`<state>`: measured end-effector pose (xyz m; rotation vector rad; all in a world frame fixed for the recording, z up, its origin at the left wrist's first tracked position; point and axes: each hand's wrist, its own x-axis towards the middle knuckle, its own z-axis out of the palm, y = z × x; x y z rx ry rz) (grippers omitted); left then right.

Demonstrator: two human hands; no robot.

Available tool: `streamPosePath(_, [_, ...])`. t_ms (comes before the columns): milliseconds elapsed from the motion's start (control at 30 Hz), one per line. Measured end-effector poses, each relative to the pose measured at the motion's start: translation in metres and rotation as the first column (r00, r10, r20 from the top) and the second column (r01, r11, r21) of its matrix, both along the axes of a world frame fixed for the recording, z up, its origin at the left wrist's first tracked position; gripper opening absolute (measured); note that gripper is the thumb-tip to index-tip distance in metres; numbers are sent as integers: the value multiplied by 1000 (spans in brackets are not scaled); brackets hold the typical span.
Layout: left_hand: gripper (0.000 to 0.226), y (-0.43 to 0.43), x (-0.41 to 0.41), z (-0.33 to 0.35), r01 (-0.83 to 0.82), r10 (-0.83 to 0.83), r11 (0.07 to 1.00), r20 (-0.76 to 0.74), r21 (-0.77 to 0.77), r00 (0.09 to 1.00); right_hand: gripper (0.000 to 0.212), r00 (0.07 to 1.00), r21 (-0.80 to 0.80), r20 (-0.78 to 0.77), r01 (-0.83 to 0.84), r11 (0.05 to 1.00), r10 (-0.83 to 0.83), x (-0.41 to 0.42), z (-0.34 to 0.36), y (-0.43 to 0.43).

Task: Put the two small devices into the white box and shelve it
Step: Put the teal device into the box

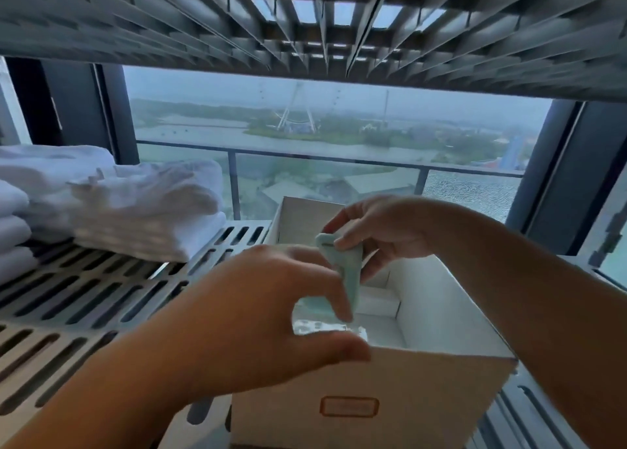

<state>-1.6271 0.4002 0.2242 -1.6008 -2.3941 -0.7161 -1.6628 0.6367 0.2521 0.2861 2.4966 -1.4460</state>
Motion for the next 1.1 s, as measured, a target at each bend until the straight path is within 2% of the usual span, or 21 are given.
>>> streamPosePath(100, [18, 0, -2, -4, 130, -135, 990, 113, 46, 984, 30, 997, 19, 52, -50, 999, 49, -8, -4, -2])
streamPosePath(167, [14, 1, -4, -7, 155, -162, 986, 126, 62, 979, 37, 992, 39, 85, -93, 995, 89, -13, -8, -4])
streamPosePath(333, [22, -1, -6, -1, 151, -158, 987, 208, 50, 965, 35, 946, 102, 203, -277, 955, 252, -17, -20, -11])
streamPosePath(433, [27, -2, -16, 0, 136, -147, 989, 227, 65, 963, 33, 920, 116, 259, -332, 936, 294, -18, -24, -11])
streamPosePath(567, [22, 1, -19, -3, 180, -185, 983, 297, 45, 937, 36, 914, 140, 284, -339, 930, 290, -18, -31, -8])
streamPosePath(800, [25, -3, -21, -2, 201, -179, 979, 331, -34, 927, 39, 917, 130, 278, -330, 935, 285, -21, -37, -10])
streamPosePath(933, [26, -3, -23, -3, 202, -180, 979, 316, -37, 931, 31, 935, 228, 244, -311, 923, 255, -26, -43, -10])
streamPosePath(1100, [27, -5, -23, -6, 196, -187, 981, 263, -9, 947, 34, 945, 387, 227, -308, 869, 233, -32, -56, -11])
